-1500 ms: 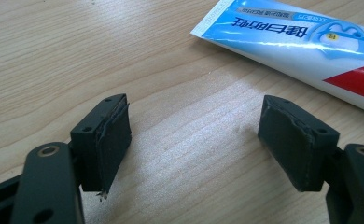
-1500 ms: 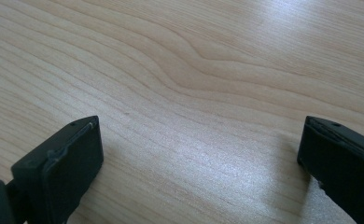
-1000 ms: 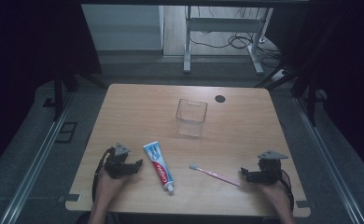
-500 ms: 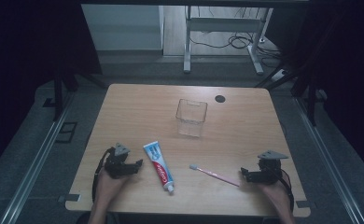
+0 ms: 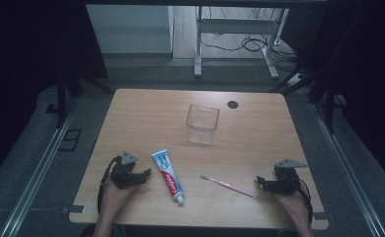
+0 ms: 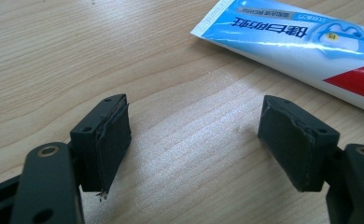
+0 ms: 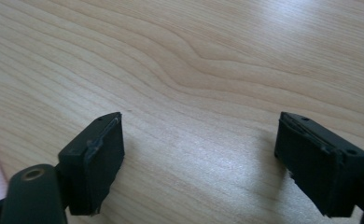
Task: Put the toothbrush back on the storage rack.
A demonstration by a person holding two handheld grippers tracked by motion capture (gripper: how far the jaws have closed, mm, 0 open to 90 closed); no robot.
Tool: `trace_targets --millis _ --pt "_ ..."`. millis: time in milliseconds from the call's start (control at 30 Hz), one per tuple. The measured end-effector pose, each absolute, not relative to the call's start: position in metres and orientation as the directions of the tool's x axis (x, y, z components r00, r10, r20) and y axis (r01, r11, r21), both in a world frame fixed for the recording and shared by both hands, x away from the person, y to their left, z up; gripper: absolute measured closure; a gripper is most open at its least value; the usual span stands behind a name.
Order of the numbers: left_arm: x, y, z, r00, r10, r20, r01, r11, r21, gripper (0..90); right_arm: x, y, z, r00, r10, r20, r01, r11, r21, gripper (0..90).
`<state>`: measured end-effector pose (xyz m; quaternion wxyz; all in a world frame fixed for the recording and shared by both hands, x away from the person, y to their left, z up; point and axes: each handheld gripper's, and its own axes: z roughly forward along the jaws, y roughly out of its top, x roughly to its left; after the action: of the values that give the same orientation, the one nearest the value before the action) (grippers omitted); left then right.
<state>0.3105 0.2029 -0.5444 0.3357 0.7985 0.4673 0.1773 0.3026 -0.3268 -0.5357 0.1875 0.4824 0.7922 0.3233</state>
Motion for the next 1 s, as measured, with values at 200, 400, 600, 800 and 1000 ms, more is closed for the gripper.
trace_targets --millis 200,400,600,800,1000 --pt "0.31 0.203 -0.544 0.5 0.865 -0.03 0.627 -0.338 0.702 25.0 0.301 -0.324 -0.532 -0.495 0.868 0.043 0.65 0.337 0.681 25.5" --pt "0.31 0.203 -0.544 0.502 0.864 -0.031 0.627 -0.339 0.702 24.8 0.301 -0.322 -0.527 -0.518 0.853 0.06 0.651 0.348 0.674 30.1" --pt "0.31 0.203 -0.544 0.502 0.865 -0.03 0.627 -0.339 0.701 24.8 0.301 -0.317 -0.519 -0.553 0.829 0.084 0.648 0.365 0.668 34.1" --pt "0.31 0.203 -0.544 0.502 0.864 -0.03 0.627 -0.339 0.702 24.8 0.297 -0.311 -0.511 -0.592 0.8 0.094 0.637 0.392 0.664 38.1" --pt "0.311 0.203 -0.544 0.502 0.864 -0.03 0.627 -0.339 0.702 24.8 0.297 -0.303 -0.504 -0.634 0.768 0.088 0.625 0.442 0.643 41.3"
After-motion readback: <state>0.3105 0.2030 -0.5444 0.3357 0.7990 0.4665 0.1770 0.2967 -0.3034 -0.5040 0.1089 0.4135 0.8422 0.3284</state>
